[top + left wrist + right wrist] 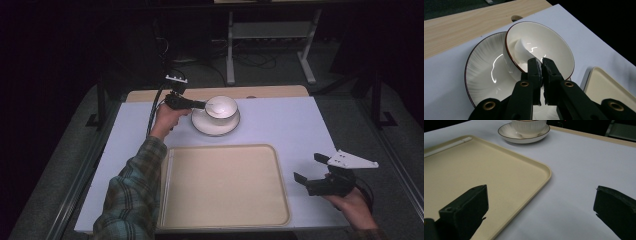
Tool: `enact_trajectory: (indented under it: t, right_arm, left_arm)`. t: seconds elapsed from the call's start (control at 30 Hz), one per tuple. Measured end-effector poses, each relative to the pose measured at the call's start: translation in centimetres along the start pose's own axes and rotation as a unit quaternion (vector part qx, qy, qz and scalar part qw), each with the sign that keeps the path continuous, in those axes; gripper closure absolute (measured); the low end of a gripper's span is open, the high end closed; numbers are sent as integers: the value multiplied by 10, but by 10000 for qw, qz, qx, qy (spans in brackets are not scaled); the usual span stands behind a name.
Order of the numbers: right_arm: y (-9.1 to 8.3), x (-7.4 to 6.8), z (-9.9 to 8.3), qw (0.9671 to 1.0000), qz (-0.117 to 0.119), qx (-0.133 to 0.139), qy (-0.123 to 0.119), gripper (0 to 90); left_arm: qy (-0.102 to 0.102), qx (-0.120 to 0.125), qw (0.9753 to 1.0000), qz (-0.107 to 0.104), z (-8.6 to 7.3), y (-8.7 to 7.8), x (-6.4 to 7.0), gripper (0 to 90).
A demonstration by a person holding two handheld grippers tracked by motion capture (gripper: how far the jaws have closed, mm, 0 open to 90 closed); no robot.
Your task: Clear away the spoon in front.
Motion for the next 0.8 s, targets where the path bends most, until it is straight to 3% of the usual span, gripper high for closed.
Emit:
enact_trajectory:
  t: [0.4,0.8]
  right_arm:
    - [0,0,0,10000,-5,8,5,0]
    - [0,-1,1,10000,-8,16,-11,0]
  left_arm:
    - [-3,244,9997,-63,5,-10,4,853]
    - [-139,612,9978,-227,6,-37,9,854]
Point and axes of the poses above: each handheld gripper's, and its own axes: y roughly forward along the jaws, z roughly out of its top, x roughly to its right, the point moved 2 cm from there along y, roughly forward along the jaws, and after that the axes turned 8 degrees about z, right-handed, at the moved point
